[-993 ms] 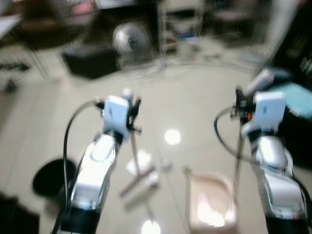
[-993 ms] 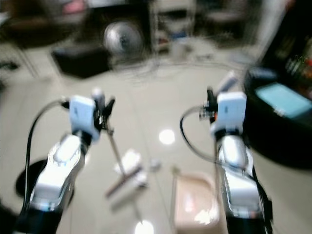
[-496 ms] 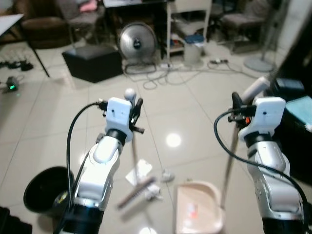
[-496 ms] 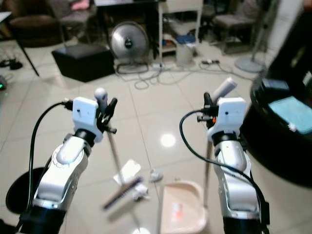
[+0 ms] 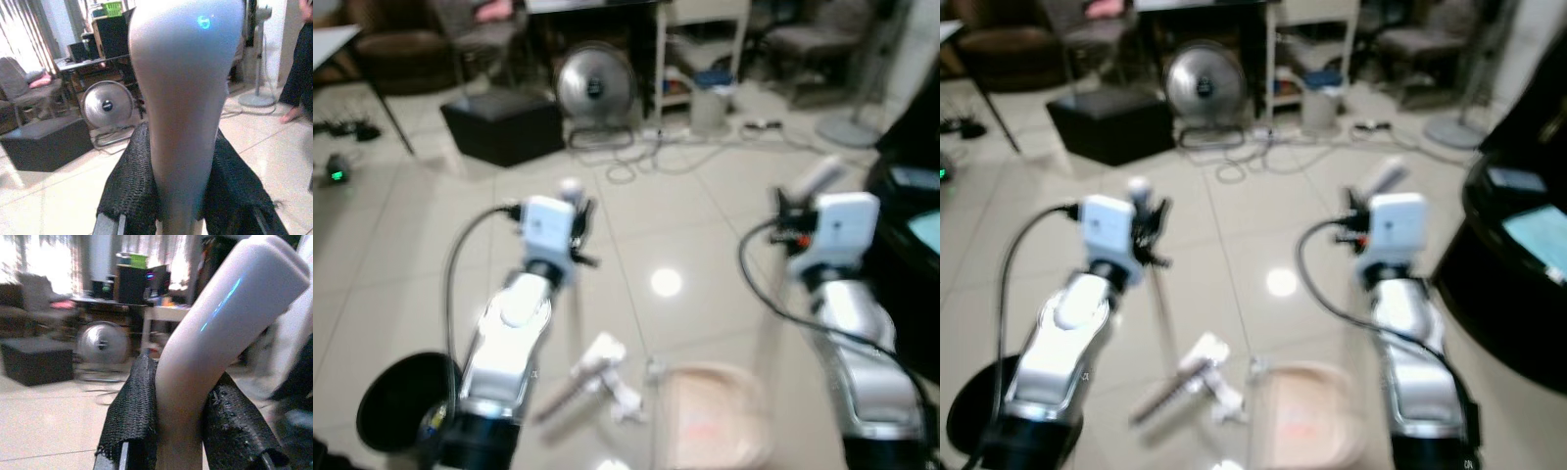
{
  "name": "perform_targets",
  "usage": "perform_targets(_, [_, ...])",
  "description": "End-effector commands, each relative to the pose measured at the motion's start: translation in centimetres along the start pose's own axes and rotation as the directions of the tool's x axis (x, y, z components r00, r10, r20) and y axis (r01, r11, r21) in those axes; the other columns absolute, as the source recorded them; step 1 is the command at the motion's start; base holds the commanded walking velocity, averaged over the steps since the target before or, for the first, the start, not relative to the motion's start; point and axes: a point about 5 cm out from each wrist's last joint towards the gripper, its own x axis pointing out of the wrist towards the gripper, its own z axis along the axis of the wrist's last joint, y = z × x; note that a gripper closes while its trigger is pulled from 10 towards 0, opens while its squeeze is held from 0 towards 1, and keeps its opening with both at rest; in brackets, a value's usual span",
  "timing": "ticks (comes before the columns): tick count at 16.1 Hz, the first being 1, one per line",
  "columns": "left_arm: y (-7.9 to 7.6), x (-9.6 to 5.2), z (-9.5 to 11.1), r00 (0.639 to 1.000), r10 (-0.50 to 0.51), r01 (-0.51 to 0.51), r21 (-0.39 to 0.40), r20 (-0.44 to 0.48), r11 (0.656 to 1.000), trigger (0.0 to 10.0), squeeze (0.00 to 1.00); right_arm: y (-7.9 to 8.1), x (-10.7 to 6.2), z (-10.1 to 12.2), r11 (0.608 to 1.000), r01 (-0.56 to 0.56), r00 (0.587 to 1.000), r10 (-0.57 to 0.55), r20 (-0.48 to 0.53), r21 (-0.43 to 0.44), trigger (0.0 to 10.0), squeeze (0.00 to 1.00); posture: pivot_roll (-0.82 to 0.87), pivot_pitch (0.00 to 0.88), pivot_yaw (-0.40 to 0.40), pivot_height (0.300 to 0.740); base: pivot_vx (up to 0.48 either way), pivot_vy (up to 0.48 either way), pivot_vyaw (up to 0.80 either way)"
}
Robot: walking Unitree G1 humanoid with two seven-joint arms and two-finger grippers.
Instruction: Sweep floor
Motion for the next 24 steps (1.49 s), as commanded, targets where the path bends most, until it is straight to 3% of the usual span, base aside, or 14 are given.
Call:
perform_targets(1, [1.3, 0.1, 0.9, 0.998, 0.042, -0.043, 0.033, 0.04, 0.999, 10.0, 0.0, 0.5, 0.3, 1.3, 1.0, 0.004, 0.997, -0.003, 0.076, -0.02, 10.0, 0.0, -0.12, 0.0, 0.022, 0.74, 0.416, 0.0, 0.0])
perform_targets(4, [1.6, 0.1, 0.9, 0.998, 0.052, -0.054, 0.04, 0.04, 0.998, 10.0, 0.0, 1.1, 0.2, 0.6, 0.995, -0.061, 0.997, 0.064, 0.032, -0.08, 10.0, 0.0, -0.12, 0.0, 0.023, 0.74, 0.415, 0.0, 0.0])
perform_targets(6, [2.0, 0.2, 0.1, 0.997, 0.074, -0.074, 0.041, -0.01, 0.996, 10.0, 0.0, 1.1, -0.7, -0.3, 0.999, -0.047, 0.999, 0.047, -0.01, 0.003, 10.0, 0.0, -0.11, 0.0, 0.012, 0.74, 0.0, 0.0, 0.0])
perform_targets(10, [2.5, 0.1, 0.0, 0.995, 0.1, -0.1, 0.033, -0.003, 0.994, 10.0, 0.0, 1.2, -0.1, -0.3, 0.999, -0.026, 0.999, 0.025, 0.022, 0.027, 10.0, 0.0, -0.1, 0.0, 0.007, 0.74, 0.0, 0.0, 0.0])
perform_targets(13, [3.1, 0.2, -0.1, 0.99, 0.144, -0.144, 0.05, -0.004, 0.988, 10.0, 0.0, 1.6, 0.5, -0.2, 0.997, -0.071, 0.997, 0.069, 0.044, 0.044, 10.0, 0.0, -0.08, 0.0, -0.011, 0.74, 0.0, 0.0, 0.0])
perform_targets(16, [3.3, 0.3, 0.0, 0.988, 0.154, -0.153, 0.048, -0.002, 0.987, 10.0, 0.0, 1.7, 0.8, -0.1, 0.997, -0.072, 0.994, 0.075, 0.076, -0.037, 10.0, 0.0, -0.09, 0.0, -0.007, 0.74, 0.0, 0.0, 0.0])
perform_targets(20, [3.4, 0.9, 0.3, 0.987, 0.159, -0.159, 0.05, 0.008, 0.986, 10.0, 0.0, 1.6, 1.4, 0.2, 0.995, -0.084, 0.992, 0.078, 0.098, 0.055, 10.0, 0.0, -0.09, 0.0, 0.004, 0.74, 0.0, 0.0, 0.0])
perform_targets(21, [3.4, 1.0, 0.3, 0.988, 0.154, -0.155, 0.054, 0.01, 0.987, 10.0, 0.0, 1.5, 1.4, 0.1, 0.992, -0.094, 0.991, 0.085, 0.104, 0.085, 1.6, 0.0, -0.09, 0.0, 0.008, 0.74, 0.0, 0.0, 0.0])
perform_targets(22, [3.4, 1.1, 0.4, 0.989, 0.149, -0.15, 0.056, 0.01, 0.987, 10.0, 0.0, 1.5, 1.4, 0.1, 0.99, -0.103, 0.99, 0.092, 0.108, 0.096, 0.0, 0.0, -0.09, 0.0, 0.017, 0.74, 0.0, 0.0, 0.0])
perform_targets(24, [3.4, 1.5, 0.5, 0.991, 0.136, -0.137, 0.062, 0.015, 0.989, 10.0, 0.0, 1.3, 1.6, -0.3, 0.989, -0.109, 0.989, 0.098, 0.108, 0.099, 0.0, 0.0, -0.08, 0.0, 0.021, 0.74, 0.0, 0.0, 0.0])
